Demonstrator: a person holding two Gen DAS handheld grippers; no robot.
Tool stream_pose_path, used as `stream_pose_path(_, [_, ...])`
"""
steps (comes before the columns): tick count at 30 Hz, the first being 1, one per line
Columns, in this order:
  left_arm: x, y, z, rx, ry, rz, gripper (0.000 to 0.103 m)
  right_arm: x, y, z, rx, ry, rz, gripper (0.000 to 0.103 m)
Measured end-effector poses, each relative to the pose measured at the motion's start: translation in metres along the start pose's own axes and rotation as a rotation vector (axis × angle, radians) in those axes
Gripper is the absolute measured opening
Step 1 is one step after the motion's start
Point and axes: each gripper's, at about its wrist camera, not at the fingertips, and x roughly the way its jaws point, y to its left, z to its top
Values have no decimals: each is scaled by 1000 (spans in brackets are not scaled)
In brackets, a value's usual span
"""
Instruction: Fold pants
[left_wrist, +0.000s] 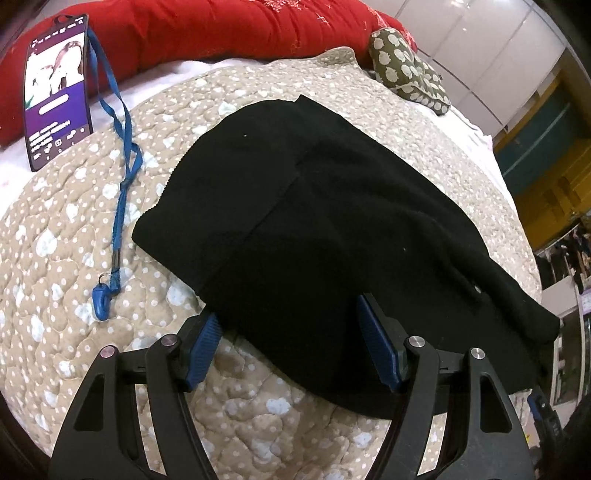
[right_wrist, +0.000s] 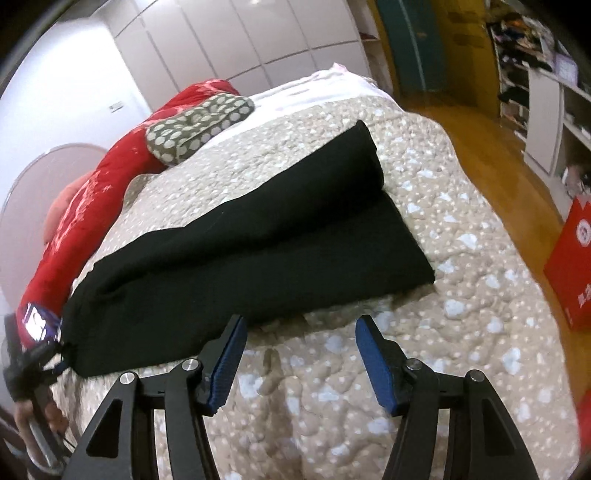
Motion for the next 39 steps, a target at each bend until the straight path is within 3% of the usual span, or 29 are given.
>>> stream_pose_path(2, [1,-1,0,-2,-2,2,77,5,1,6,-4,-8,-2,59])
stream_pose_path(6, [2,-3,1,1,-3,4,77,29,-3,19,121,-15,96,60])
stream_pose_path(8, [7,-2,4,-11,-4,-9,77,48,-7,19,190,36,42,60])
stream_pose_path(10, [11,1,9,-44,0,-20,75,47,-9,19,241,-33,52,57])
stream_pose_path(11, [11,1,10,-53,-2,-14,72,47,-10,19,249,-43,62,46])
stream_pose_path(12, [10,0,11,-48,-3,8,58,48,-10,19,250,-34,85,25])
stream_pose_path(13, [10,-2,12,-29,-1,30,41,49,-11,19,244,-27,100,15])
stream_pose_path(15, [7,-5,14,-8,11,18,23,44,-10,18,230,-25,109,6])
stream_pose_path(16, [4,-5,14,-13,18,-5,16,37,-9,17,221,-37,117,5])
stream_pose_path(18, [-8,-4,14,-16,6,-27,14,12,-2,14,172,-68,139,5])
stream_pose_path(24, [-48,6,2,42,-11,-57,13,-51,4,-2,64,-61,238,5])
stream_pose_path(27, [-38,12,-5,39,18,-30,13,-45,-3,-16,54,-28,160,5])
stream_pose_path(31, [-25,13,-13,51,32,12,13,1,-16,-36,89,119,48,6])
stream_pose_path(32, [-29,12,-14,66,25,14,13,4,-16,-38,67,115,43,7])
stream_pose_path(35, [-41,7,-13,99,17,17,13,-17,-10,-35,-9,63,-9,25])
stream_pose_path(39, [-64,1,-8,138,-36,56,13,-54,-10,-24,-66,22,-43,25])
